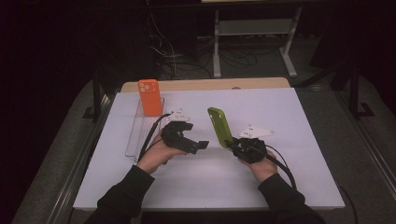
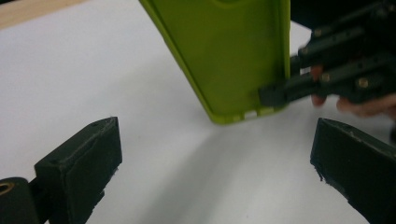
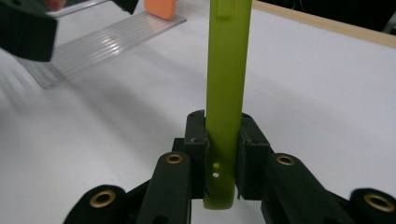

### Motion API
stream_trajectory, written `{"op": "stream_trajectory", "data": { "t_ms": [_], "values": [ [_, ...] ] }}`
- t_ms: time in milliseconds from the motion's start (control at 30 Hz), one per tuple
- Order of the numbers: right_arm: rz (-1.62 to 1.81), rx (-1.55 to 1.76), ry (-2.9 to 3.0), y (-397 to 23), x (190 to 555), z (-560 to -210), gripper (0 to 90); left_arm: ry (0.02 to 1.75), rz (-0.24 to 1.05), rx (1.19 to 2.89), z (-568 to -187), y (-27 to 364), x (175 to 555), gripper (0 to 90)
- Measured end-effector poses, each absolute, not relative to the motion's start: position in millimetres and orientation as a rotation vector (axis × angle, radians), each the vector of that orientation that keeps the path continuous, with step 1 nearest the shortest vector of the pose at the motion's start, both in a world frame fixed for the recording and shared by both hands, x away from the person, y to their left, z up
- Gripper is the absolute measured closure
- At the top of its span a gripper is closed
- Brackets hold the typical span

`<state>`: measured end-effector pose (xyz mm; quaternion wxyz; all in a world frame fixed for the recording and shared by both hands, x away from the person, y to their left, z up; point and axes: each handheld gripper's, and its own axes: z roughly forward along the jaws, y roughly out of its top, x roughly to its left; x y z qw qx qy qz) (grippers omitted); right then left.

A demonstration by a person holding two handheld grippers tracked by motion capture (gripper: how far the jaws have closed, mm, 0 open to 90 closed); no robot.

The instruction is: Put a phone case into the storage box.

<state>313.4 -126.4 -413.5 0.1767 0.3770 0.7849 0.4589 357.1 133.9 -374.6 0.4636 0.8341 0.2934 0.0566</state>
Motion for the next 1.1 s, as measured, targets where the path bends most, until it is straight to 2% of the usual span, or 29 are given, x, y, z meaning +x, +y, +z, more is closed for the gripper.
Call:
{"op": "stream_trajectory", "data": {
  "t_ms": [333,967,1100],
  "values": [
    [1.341,1.058,2.217,-119,310,-413,75.7,0.778,0.106,1.923,-366,125,369,1.6],
    [1.384,1.052,2.223,-113,306,-409,75.7,0.761,0.052,1.855,-368,99,383,1.7],
    [1.377,1.044,2.226,-112,306,-410,75.7,0.783,0.052,1.837,-368,97,383,5.8]
  ]
}}
